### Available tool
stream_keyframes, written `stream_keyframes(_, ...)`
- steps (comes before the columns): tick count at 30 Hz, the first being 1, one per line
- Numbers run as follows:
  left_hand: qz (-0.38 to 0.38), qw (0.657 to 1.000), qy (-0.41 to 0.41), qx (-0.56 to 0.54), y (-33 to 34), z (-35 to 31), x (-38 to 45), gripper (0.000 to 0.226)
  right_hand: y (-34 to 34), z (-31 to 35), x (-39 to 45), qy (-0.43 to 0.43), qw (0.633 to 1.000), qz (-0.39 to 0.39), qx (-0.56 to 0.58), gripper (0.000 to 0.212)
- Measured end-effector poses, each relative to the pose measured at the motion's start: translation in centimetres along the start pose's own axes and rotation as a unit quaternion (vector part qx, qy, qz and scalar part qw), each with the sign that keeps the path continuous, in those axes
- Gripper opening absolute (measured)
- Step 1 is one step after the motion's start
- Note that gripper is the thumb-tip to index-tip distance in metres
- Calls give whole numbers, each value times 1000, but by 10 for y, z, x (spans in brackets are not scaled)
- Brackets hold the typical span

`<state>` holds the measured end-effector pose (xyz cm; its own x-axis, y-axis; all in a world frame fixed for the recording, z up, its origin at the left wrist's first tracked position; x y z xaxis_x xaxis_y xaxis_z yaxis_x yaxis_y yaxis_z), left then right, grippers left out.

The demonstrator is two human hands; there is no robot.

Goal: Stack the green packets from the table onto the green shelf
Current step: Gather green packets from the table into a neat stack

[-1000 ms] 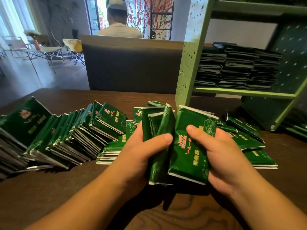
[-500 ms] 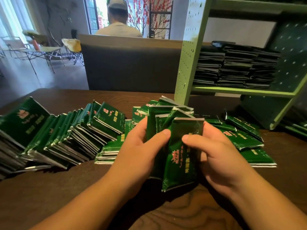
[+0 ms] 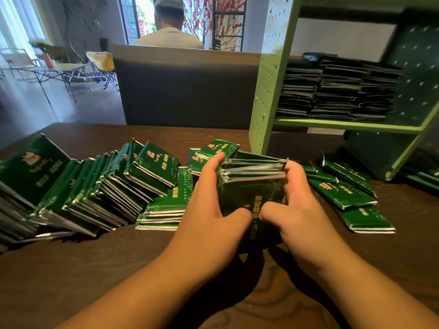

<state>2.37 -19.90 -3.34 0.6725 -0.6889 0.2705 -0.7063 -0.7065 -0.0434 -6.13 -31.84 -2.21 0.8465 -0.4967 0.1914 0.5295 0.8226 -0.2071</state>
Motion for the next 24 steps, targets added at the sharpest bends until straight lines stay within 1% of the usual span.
stream_keyframes(1,0,1000,-2,5,0,1,1,87,-1,-1,1,7,1000,0,-16,69)
stream_keyframes(3,9,1000,-2,12,1,3,2,74,0,-2,3,23,998,16,-59,76)
stream_keyframes(5,4,1000,-8,-18,-1,3,3,67,3,-2,2,31,995,34,-90,78)
stream_keyframes(7,-4,999,-9,-53,-3,0,2,69,2,1,1,23,994,33,-101,68)
stream_keyframes(9,7,997,-6,-71,-1,-2,3,72,-1,1,1,21,995,32,-97,62)
stream_keyframes(13,16,994,-31,-104,6,6,4,76,5,-2,1,56,995,60,-49,63)
stream_keyframes(18,16,995,-15,-96,9,7,5,67,4,-3,2,37,997,30,-55,65)
stream_keyframes(21,10,998,10,-54,3,5,7,64,-4,-1,5,8,997,-17,-71,61)
stream_keyframes(24,17,999,17,-23,0,4,7,59,-10,2,6,-25,998,-54,-34,56)
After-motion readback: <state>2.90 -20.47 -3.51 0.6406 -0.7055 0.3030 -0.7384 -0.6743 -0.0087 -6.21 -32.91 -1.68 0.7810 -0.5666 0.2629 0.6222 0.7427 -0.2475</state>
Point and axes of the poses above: each hand's wrist, its own x-axis towards the middle knuckle, its own y-axis out of the palm, z = x × y, the point moved 4 cm from there along x, towards the middle knuckle, and after that the axes turned 4 degrees about -x, right-handed, at the moved point
